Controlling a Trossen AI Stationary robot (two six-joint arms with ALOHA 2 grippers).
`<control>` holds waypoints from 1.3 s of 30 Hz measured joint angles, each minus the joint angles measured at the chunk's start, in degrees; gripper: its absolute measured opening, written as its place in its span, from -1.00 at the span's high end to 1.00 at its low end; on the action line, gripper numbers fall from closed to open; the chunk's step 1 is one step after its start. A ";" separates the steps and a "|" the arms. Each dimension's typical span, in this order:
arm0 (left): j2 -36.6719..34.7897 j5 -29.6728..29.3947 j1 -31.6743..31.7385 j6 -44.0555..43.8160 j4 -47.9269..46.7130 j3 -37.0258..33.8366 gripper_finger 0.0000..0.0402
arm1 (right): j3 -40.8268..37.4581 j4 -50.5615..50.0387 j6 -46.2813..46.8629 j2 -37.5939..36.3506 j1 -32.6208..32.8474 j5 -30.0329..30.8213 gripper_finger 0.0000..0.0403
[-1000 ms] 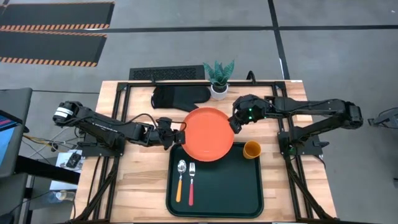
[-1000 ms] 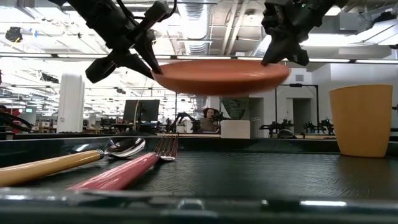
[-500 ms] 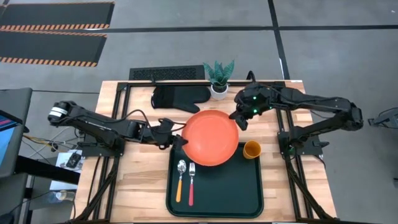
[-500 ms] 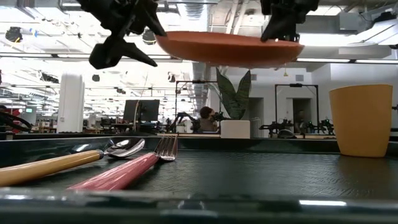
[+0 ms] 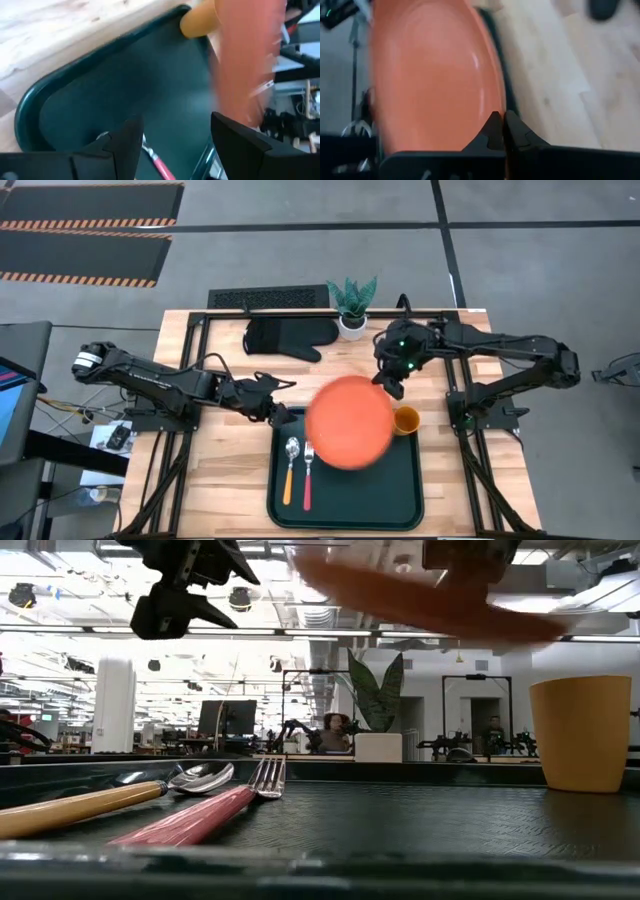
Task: Pick and place plate/cup/fork/spoon on tray
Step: Put the orange plate on the black tray to the right of the pink fork
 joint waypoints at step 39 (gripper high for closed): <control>-1.69 3.58 -0.26 0.52 -9.48 0.01 -0.07 | -0.06 8.09 -12.39 26.93 14.78 -2.79 1.00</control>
